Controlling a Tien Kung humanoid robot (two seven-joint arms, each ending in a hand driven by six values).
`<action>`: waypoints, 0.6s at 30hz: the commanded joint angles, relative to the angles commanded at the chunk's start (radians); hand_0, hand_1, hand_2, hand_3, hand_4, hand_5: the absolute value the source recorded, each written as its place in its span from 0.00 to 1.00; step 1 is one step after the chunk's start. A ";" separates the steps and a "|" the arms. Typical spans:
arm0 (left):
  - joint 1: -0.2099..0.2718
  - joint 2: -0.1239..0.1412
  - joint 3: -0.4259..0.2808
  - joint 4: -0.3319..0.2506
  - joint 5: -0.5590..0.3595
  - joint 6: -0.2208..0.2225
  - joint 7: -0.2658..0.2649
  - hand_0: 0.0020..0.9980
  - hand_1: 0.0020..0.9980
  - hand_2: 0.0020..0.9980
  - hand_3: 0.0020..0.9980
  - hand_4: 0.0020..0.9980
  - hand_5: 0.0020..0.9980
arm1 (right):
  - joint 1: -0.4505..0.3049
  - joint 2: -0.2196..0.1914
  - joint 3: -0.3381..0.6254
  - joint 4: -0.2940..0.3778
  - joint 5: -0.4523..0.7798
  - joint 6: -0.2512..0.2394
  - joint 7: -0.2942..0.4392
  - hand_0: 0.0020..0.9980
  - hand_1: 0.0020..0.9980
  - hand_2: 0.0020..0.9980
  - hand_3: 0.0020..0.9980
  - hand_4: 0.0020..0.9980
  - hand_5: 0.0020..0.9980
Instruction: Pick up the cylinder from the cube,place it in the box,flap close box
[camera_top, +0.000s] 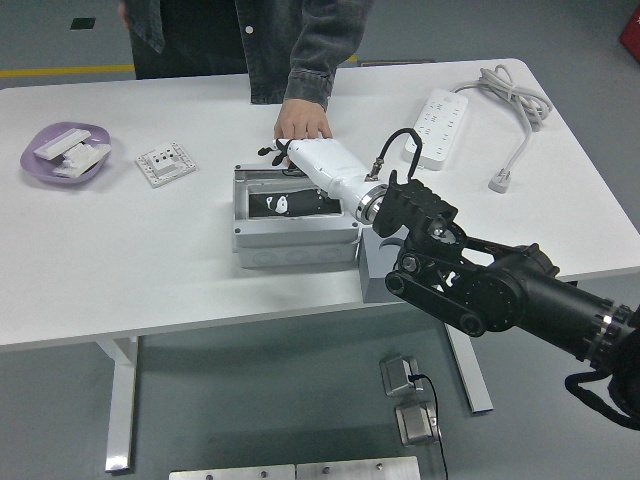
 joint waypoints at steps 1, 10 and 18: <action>0.001 0.000 0.000 0.000 -0.001 0.001 0.000 0.69 0.72 0.69 0.78 0.63 0.80 | -0.004 -0.002 -0.001 0.002 0.001 0.000 -0.001 0.71 0.60 0.71 0.82 0.74 0.46; 0.008 0.002 0.000 0.000 -0.005 0.006 0.001 0.69 0.72 0.69 0.78 0.63 0.80 | -0.029 -0.016 -0.013 0.014 0.011 0.001 -0.008 0.70 0.59 0.71 0.82 0.73 0.45; 0.014 0.000 -0.004 0.000 -0.002 0.008 0.001 0.69 0.72 0.69 0.78 0.63 0.80 | -0.036 -0.023 0.009 0.025 -0.009 0.005 -0.017 0.70 0.59 0.71 0.83 0.72 0.45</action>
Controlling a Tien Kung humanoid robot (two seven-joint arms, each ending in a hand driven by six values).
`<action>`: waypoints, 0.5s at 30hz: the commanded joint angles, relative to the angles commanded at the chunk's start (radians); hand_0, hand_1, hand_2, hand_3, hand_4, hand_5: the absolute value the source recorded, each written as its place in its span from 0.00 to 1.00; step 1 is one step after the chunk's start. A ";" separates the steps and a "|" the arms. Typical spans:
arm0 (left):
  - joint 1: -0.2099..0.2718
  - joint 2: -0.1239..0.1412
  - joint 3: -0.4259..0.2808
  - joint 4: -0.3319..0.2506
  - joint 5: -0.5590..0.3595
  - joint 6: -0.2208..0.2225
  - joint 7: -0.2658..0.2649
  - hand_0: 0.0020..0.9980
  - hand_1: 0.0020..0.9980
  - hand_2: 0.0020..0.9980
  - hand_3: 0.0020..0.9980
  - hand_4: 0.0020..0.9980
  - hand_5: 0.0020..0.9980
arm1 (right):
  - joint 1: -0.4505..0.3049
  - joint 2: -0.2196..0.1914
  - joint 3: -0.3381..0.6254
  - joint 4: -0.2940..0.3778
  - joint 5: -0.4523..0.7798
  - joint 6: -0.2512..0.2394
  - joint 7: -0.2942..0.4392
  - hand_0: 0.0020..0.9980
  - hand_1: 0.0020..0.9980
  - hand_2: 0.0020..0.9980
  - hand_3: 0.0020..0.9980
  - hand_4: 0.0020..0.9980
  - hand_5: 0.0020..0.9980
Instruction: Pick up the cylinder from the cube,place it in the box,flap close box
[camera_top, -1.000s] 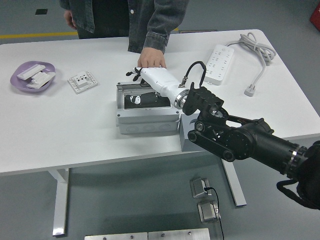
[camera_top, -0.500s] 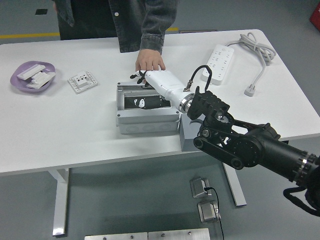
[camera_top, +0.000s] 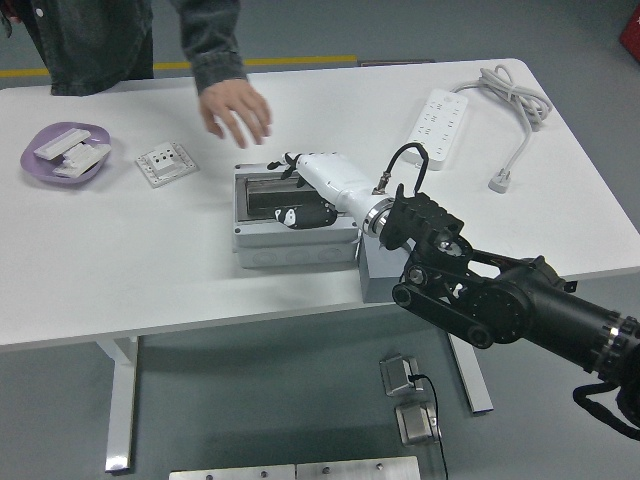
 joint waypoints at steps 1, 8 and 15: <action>0.000 0.000 -0.001 0.000 0.002 0.001 0.000 0.69 0.72 0.69 0.78 0.63 0.80 | -0.005 -0.006 0.017 0.004 -0.011 0.004 -0.004 0.70 0.59 0.71 0.83 0.72 0.46; 0.014 -0.004 0.015 0.000 -0.023 0.007 0.002 0.69 0.72 0.69 0.78 0.62 0.80 | -0.109 -0.091 0.193 0.112 -0.130 0.064 -0.071 0.69 0.59 0.71 0.83 0.72 0.46; 0.041 -0.019 0.052 0.000 -0.078 0.011 0.001 0.69 0.72 0.69 0.78 0.62 0.80 | -0.280 -0.118 0.452 0.279 -0.212 0.106 -0.096 0.68 0.59 0.71 0.82 0.72 0.46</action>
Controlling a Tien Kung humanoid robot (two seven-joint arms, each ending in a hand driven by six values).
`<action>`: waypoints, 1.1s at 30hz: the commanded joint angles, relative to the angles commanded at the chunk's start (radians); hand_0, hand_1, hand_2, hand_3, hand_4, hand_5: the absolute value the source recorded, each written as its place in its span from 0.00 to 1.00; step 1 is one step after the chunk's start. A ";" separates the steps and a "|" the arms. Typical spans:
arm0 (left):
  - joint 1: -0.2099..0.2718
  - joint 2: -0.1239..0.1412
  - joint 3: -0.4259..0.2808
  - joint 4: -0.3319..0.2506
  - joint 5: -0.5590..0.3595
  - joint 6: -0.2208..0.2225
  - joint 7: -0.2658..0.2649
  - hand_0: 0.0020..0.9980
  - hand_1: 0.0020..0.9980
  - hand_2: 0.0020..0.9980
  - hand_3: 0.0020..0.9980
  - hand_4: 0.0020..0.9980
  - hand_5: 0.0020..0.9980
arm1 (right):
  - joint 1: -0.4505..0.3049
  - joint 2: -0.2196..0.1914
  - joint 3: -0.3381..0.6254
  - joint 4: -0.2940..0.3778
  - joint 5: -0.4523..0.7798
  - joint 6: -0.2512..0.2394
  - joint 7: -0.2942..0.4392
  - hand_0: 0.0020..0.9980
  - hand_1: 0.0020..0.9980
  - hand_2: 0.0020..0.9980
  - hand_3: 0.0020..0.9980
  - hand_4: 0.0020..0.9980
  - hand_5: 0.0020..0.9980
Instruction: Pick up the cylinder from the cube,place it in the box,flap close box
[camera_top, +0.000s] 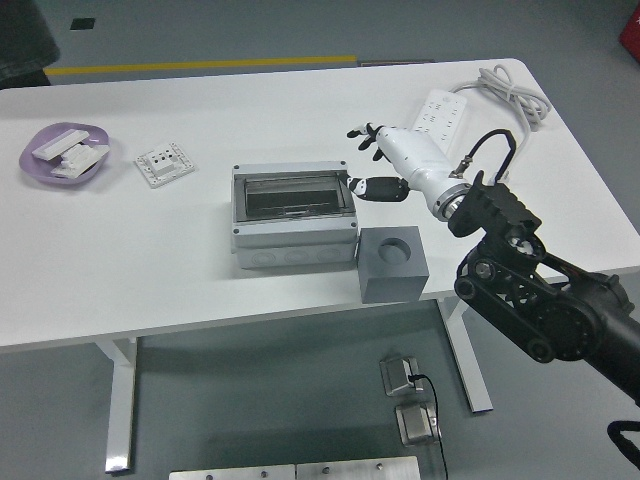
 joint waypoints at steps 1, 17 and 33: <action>0.002 -0.002 0.003 0.000 -0.004 0.000 0.000 0.69 0.72 0.69 0.78 0.62 0.80 | -0.025 0.006 0.036 0.022 0.014 -0.016 0.018 0.68 0.59 0.71 0.82 0.72 0.46; 0.012 -0.023 0.034 0.000 -0.053 -0.003 -0.011 0.69 0.72 0.69 0.78 0.62 0.80 | -0.425 0.063 0.541 0.170 0.486 -0.233 0.436 0.80 0.78 0.82 0.86 0.96 0.55; 0.011 0.000 0.047 0.000 -0.085 -0.002 -0.009 0.69 0.72 0.69 0.78 0.62 0.80 | -0.502 0.063 0.675 0.136 0.773 -0.217 0.589 0.88 0.86 0.90 0.94 1.00 0.61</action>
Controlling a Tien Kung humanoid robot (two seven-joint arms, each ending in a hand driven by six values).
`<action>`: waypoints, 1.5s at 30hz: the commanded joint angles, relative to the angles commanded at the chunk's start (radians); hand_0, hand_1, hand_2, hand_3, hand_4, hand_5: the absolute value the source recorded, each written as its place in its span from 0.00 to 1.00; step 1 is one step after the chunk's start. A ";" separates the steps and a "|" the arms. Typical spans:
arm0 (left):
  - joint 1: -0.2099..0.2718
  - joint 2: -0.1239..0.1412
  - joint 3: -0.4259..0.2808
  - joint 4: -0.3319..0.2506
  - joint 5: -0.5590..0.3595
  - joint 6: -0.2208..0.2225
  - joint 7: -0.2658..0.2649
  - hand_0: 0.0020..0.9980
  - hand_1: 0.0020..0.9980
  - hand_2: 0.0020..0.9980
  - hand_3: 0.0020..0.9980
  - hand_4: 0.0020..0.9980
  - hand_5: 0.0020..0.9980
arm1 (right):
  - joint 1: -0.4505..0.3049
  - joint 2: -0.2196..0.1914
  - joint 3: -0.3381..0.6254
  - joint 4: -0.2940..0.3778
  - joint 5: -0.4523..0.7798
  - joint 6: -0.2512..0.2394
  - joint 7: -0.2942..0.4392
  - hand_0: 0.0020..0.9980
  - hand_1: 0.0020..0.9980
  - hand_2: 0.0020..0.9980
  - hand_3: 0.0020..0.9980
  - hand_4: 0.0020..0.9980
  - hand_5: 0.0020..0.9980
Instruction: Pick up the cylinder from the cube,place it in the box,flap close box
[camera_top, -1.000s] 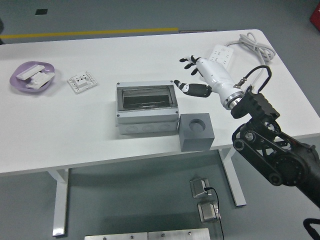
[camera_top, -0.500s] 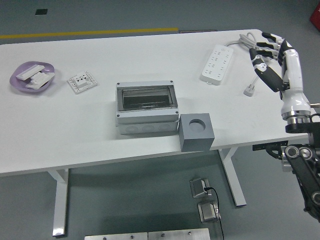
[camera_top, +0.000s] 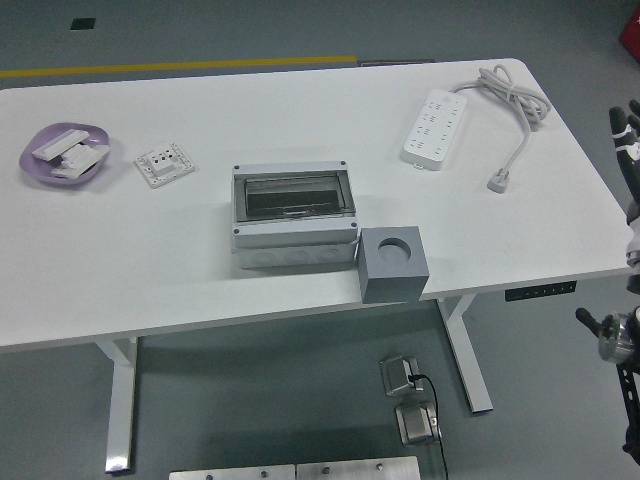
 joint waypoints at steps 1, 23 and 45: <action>-0.001 0.002 -0.001 0.000 0.001 0.000 0.000 0.69 0.72 0.69 0.78 0.62 0.79 | 0.001 -0.001 -0.002 -0.002 0.005 0.002 0.000 0.89 0.85 0.88 0.93 1.00 0.64; 0.005 0.001 0.006 0.000 -0.009 -0.002 0.001 0.69 0.72 0.69 0.79 0.62 0.80 | 0.006 -0.007 -0.007 -0.003 -0.024 0.025 -0.045 0.90 0.80 0.84 0.88 1.00 0.68; 0.005 0.003 -0.003 0.000 -0.015 0.005 0.004 0.69 0.72 0.70 0.79 0.62 0.79 | 0.009 0.002 -0.037 -0.021 0.011 0.050 -0.058 0.89 0.79 0.82 0.88 1.00 0.70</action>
